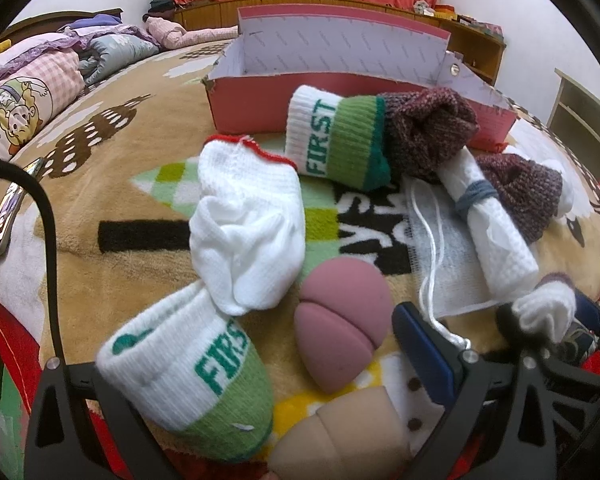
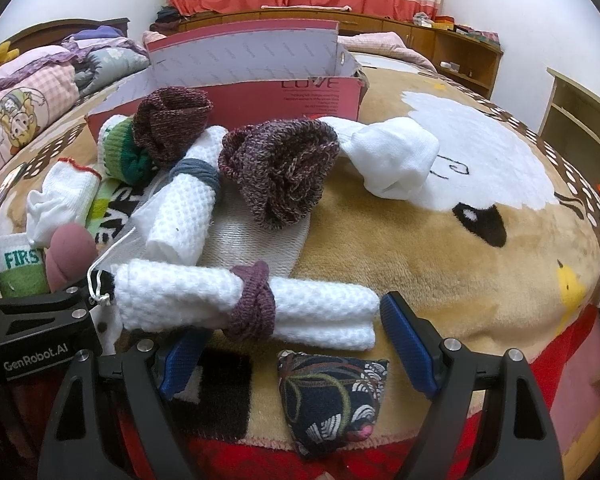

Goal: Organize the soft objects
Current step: 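Move both grippers toward the pile of socks and towel rolls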

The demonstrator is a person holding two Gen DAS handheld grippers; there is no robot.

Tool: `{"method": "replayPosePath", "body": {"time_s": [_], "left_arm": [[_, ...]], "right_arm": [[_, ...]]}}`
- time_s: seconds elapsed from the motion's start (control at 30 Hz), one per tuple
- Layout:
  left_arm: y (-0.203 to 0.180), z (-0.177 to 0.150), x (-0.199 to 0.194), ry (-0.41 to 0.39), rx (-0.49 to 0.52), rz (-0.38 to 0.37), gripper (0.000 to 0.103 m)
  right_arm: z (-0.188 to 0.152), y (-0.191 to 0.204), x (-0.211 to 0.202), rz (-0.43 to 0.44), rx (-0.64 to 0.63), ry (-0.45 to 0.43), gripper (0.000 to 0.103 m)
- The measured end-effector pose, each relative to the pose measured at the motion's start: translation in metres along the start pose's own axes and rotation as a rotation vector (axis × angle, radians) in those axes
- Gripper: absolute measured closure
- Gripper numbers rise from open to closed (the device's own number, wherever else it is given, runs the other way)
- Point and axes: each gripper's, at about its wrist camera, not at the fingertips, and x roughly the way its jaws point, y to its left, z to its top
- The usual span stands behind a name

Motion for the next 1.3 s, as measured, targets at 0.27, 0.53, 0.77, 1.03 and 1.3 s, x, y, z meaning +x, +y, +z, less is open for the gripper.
{"method": "replayPosePath", "body": {"time_s": [0.27, 0.53, 0.77, 1.03, 1.3], "left_arm": [[0.001, 0.001, -0.001, 0.007, 0.006, -0.005, 0.0], [0.0, -0.001, -0.004, 0.008, 0.019, -0.012, 0.0], [-0.001, 0.0, -0.008, 0.003, 0.025, -0.014, 0.0], [-0.002, 0.001, -0.011, -0.003, 0.031, -0.012, 0.0], [-0.003, 0.0, -0.012, -0.004, 0.032, -0.012, 0.0]], "right_arm": [[0.003, -0.003, -0.007, 0.008, -0.004, -0.029, 0.017], [0.003, -0.004, -0.007, 0.019, 0.003, -0.032, 0.017], [0.001, -0.006, -0.008, 0.029, 0.0, -0.034, 0.017], [0.001, -0.006, -0.008, 0.033, 0.0, -0.033, 0.017], [0.0, -0.004, -0.01, 0.042, -0.008, -0.037, 0.017]]}}
